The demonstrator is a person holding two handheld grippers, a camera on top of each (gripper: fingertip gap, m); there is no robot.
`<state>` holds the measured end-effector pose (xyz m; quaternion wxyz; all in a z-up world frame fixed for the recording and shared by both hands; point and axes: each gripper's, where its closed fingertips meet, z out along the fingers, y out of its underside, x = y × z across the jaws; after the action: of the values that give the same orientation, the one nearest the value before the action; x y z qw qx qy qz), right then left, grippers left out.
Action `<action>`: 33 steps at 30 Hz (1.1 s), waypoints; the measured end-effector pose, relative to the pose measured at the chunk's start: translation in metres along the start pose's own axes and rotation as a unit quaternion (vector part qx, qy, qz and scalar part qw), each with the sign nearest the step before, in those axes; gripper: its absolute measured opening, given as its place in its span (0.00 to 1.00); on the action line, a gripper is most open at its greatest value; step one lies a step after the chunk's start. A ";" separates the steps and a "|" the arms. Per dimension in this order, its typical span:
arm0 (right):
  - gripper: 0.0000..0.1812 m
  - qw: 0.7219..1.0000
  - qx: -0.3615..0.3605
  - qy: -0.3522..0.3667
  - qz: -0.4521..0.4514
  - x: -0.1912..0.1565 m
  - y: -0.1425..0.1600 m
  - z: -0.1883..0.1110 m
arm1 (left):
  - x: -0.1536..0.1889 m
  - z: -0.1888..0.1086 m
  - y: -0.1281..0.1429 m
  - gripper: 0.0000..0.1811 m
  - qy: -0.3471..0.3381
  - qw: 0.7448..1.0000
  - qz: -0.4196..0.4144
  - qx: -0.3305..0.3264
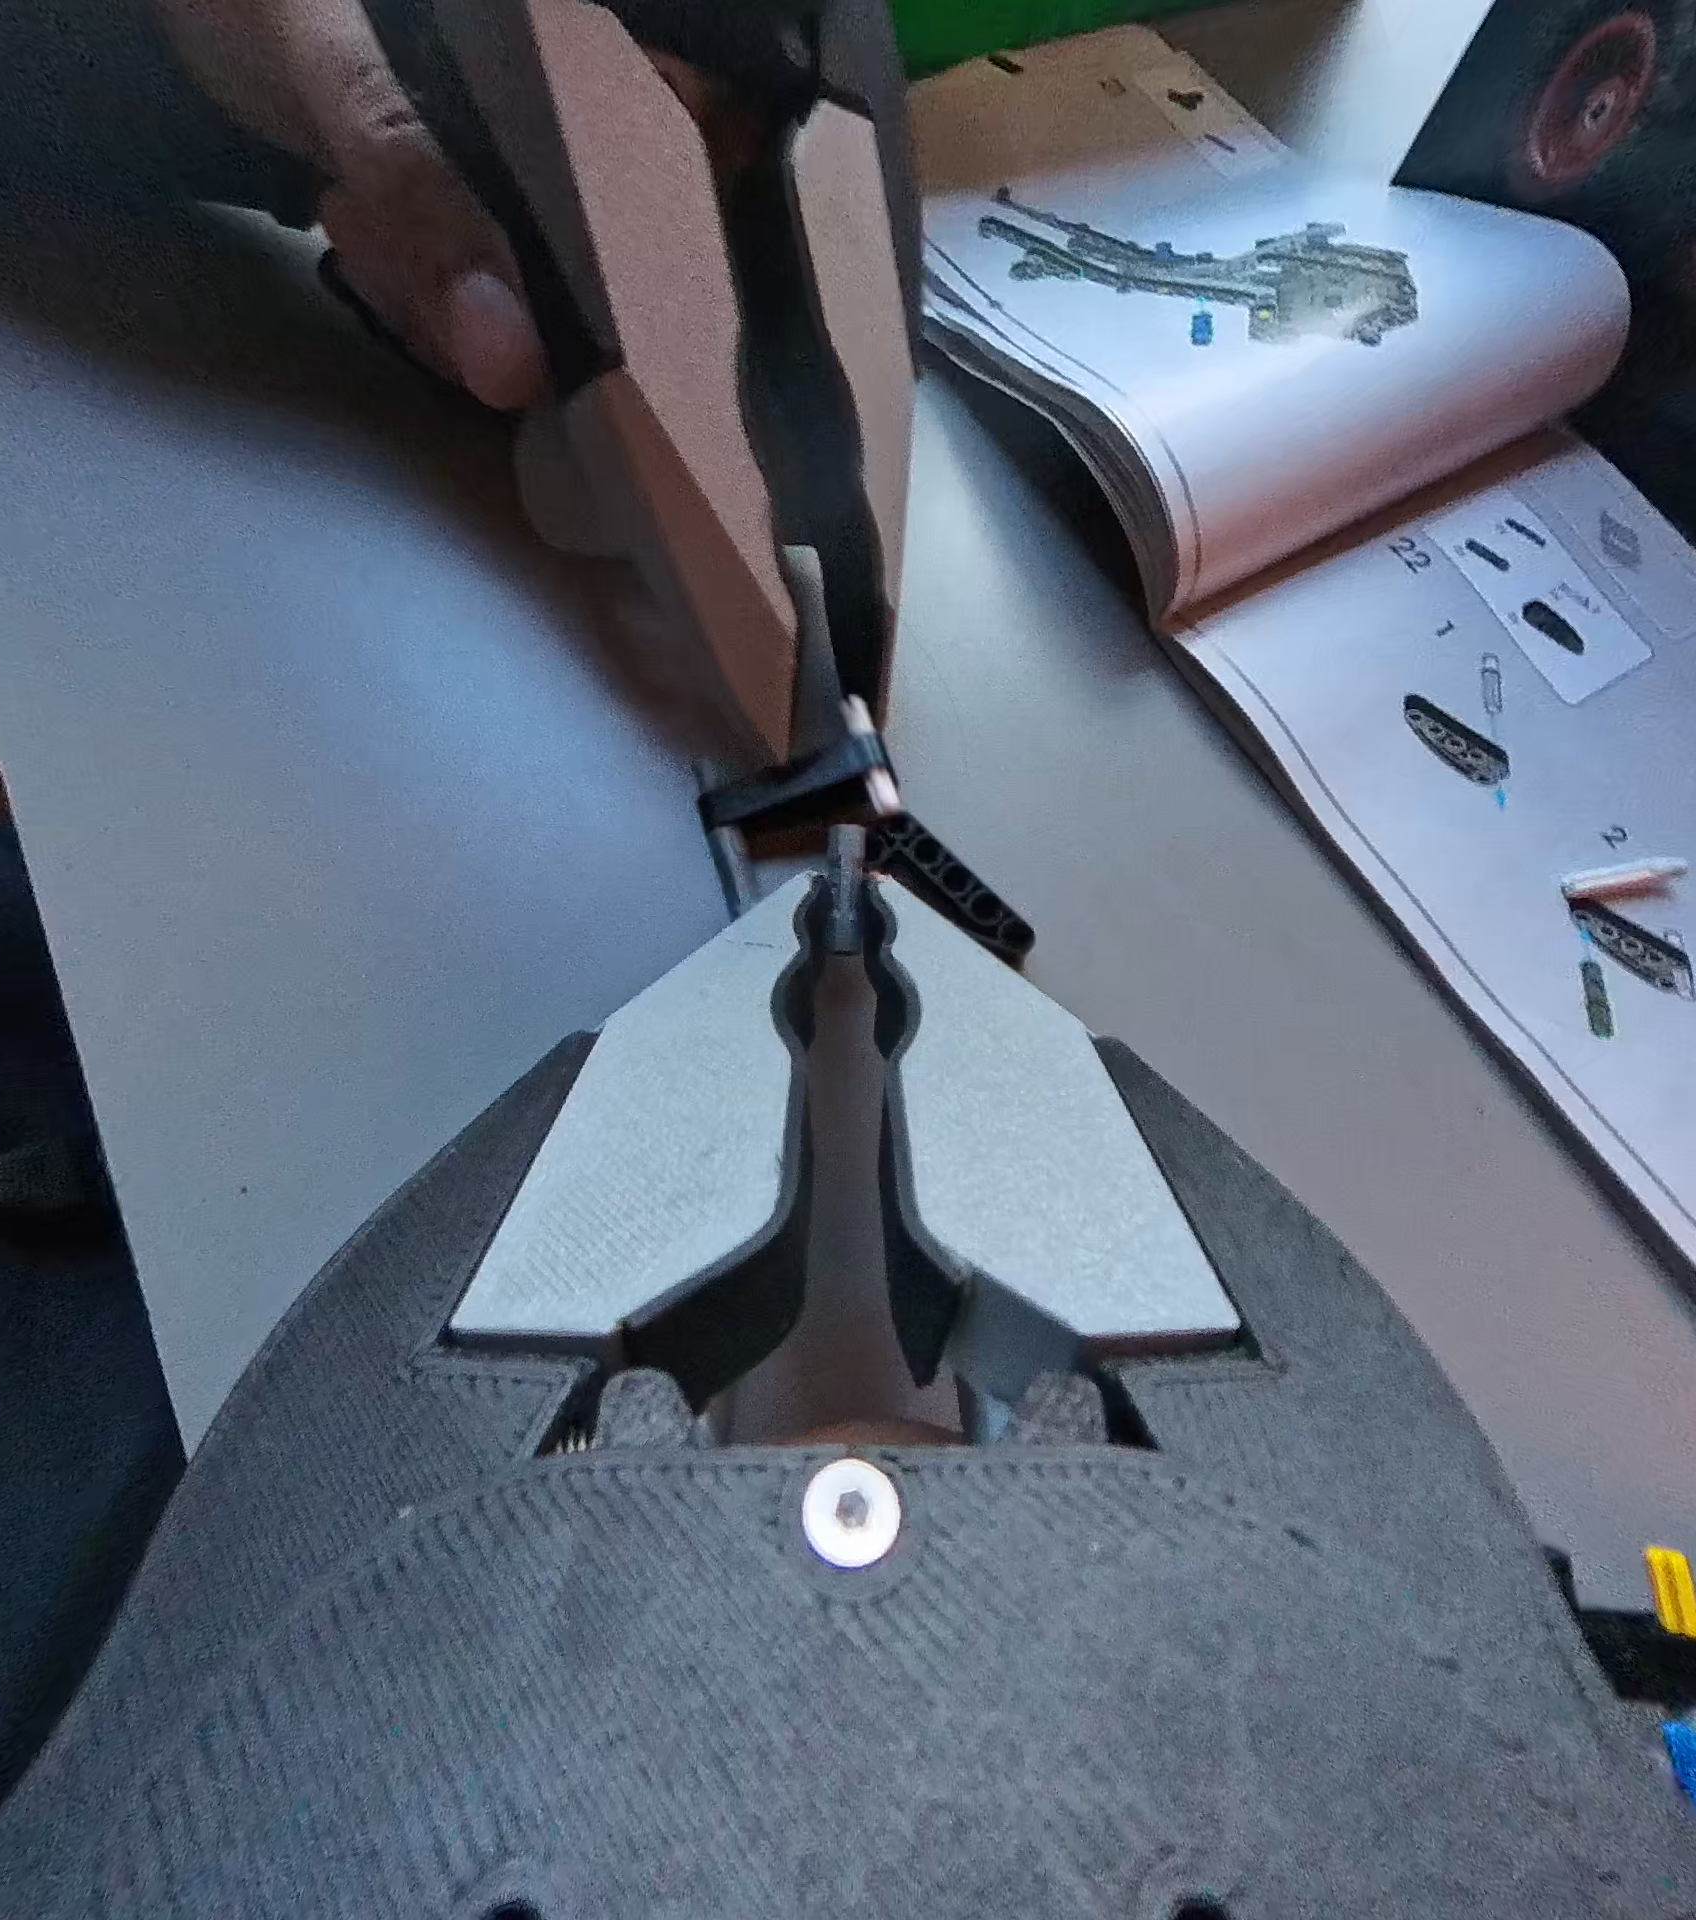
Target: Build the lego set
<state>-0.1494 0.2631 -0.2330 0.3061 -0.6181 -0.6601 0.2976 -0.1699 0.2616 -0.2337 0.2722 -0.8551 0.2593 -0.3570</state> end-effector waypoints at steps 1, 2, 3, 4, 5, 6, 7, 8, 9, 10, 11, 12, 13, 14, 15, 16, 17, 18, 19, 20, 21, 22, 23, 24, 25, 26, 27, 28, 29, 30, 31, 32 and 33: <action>0.01 1.000 0.002 -0.001 -0.004 0.000 -0.002 0.001 | -0.001 0.001 -0.001 0.09 0.001 1.000 -0.001 -0.001; 0.01 1.000 0.002 -0.003 -0.007 0.000 -0.002 0.002 | -0.001 0.002 -0.001 0.08 0.005 1.000 0.000 -0.003; 0.01 1.000 0.002 -0.007 -0.010 -0.001 -0.003 0.003 | 0.001 0.003 0.000 0.07 0.012 1.000 -0.002 -0.007; 0.01 1.000 0.005 -0.008 -0.012 0.000 -0.004 0.003 | 0.003 0.004 -0.001 0.07 0.021 1.000 -0.005 -0.008; 0.01 1.000 0.008 -0.009 -0.014 -0.001 -0.005 0.002 | 0.005 0.005 -0.001 0.08 0.029 1.000 -0.009 -0.008; 0.01 1.000 0.011 -0.014 -0.016 -0.002 -0.006 0.002 | 0.008 0.006 -0.002 0.08 0.038 0.999 -0.013 -0.008; 0.01 1.000 0.012 -0.017 -0.016 -0.003 -0.006 0.002 | 0.010 0.007 -0.001 0.09 0.045 0.999 -0.016 -0.011; 0.01 1.000 0.013 -0.019 -0.016 -0.003 -0.006 0.001 | 0.011 0.007 -0.002 0.10 0.049 0.999 -0.017 -0.008; 0.01 0.999 0.015 -0.025 -0.018 -0.005 -0.006 0.001 | 0.012 0.007 -0.002 0.11 0.052 0.998 -0.017 -0.007; 0.01 0.999 0.015 -0.033 -0.022 -0.007 -0.006 0.001 | 0.013 0.007 -0.002 0.10 0.054 0.998 -0.017 -0.006; 0.01 0.999 0.014 -0.040 -0.027 -0.010 -0.006 0.001 | 0.014 0.006 -0.002 0.10 0.055 0.998 -0.014 -0.003; 0.02 0.998 0.014 -0.044 -0.032 -0.012 -0.006 0.001 | 0.015 0.006 -0.003 0.10 0.057 0.998 -0.009 0.000; 0.01 0.998 0.014 -0.044 -0.037 -0.013 -0.006 0.001 | 0.015 0.006 -0.003 0.08 0.055 0.998 -0.005 0.001; 0.01 0.998 0.015 -0.043 -0.043 -0.014 -0.006 0.000 | 0.016 0.005 -0.003 0.08 0.055 0.998 -0.001 0.003; 0.01 0.998 0.019 -0.043 -0.048 -0.015 -0.007 -0.001 | 0.018 0.004 -0.003 0.08 0.058 0.998 0.003 0.005; 0.02 0.998 0.024 -0.042 -0.052 -0.015 -0.008 -0.002 | 0.020 0.003 -0.004 0.07 0.063 0.998 0.008 0.010; 0.01 0.997 0.027 -0.041 -0.055 -0.015 -0.008 -0.002 | 0.022 0.001 -0.005 0.07 0.069 0.997 0.013 0.018; 0.01 0.997 0.027 -0.041 -0.058 -0.016 -0.007 -0.003 | 0.023 0.000 -0.006 0.07 0.069 0.997 0.018 0.026; 0.01 0.997 0.025 -0.042 -0.060 -0.016 -0.006 -0.003 | 0.023 -0.002 -0.008 0.06 0.065 0.997 0.023 0.035; 0.01 0.997 0.024 -0.040 -0.063 -0.016 -0.006 -0.003 | 0.024 -0.005 -0.009 0.06 0.061 0.997 0.028 0.045; 0.02 0.997 0.025 -0.036 -0.063 -0.014 -0.005 -0.004 | 0.025 -0.007 -0.009 0.06 0.058 0.996 0.037 0.051; 0.01 0.997 0.028 -0.032 -0.060 -0.013 -0.006 -0.005 | 0.025 -0.009 -0.008 0.06 0.049 0.996 0.049 0.055; 0.01 0.997 0.034 -0.032 -0.056 -0.012 -0.007 -0.006 | 0.024 -0.010 -0.008 0.06 0.033 0.996 0.066 0.057; 0.01 0.997 0.041 -0.034 -0.051 -0.012 -0.009 -0.008 | 0.023 -0.011 -0.008 0.06 0.011 0.994 0.089 0.058; 0.01 0.997 0.049 -0.039 -0.045 -0.011 -0.011 -0.010 | 0.021 -0.011 -0.008 0.06 -0.012 0.991 0.118 0.059; 0.01 0.997 0.058 -0.045 -0.038 -0.011 -0.012 -0.012 | 0.021 -0.011 -0.008 0.06 -0.037 0.986 0.151 0.061; 0.01 0.996 0.068 -0.049 -0.032 -0.011 -0.015 -0.014 | 0.023 -0.011 -0.008 0.06 -0.054 0.980 0.184 0.061; 0.01 0.995 0.078 -0.051 -0.027 -0.010 -0.017 -0.016 | 0.027 -0.009 -0.008 0.06 -0.060 0.974 0.211 0.063; 0.01 0.994 0.089 -0.051 -0.024 -0.010 -0.019 -0.019 | 0.031 -0.008 -0.008 0.06 -0.064 0.969 0.227 0.066; 0.01 0.994 0.098 -0.050 -0.024 -0.009 -0.021 -0.021 | 0.032 -0.008 -0.009 0.06 -0.075 0.967 0.234 0.070; 0.01 0.993 0.106 -0.049 -0.027 -0.010 -0.022 -0.023 | 0.029 -0.008 -0.010 0.06 -0.089 0.966 0.233 0.072; 0.01 0.992 0.112 -0.043 -0.031 -0.009 -0.023 -0.025 | 0.027 -0.009 -0.011 0.06 -0.099 0.965 0.231 0.074; 0.01 0.992 0.113 -0.032 -0.037 -0.008 -0.023 -0.025 | 0.025 -0.010 -0.012 0.06 -0.103 0.965 0.227 0.079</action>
<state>-0.1443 0.2537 -0.1995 0.3633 -0.5450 -0.6539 0.3787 -0.1593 0.2512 -0.2080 0.4378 -0.7821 0.3878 -0.2150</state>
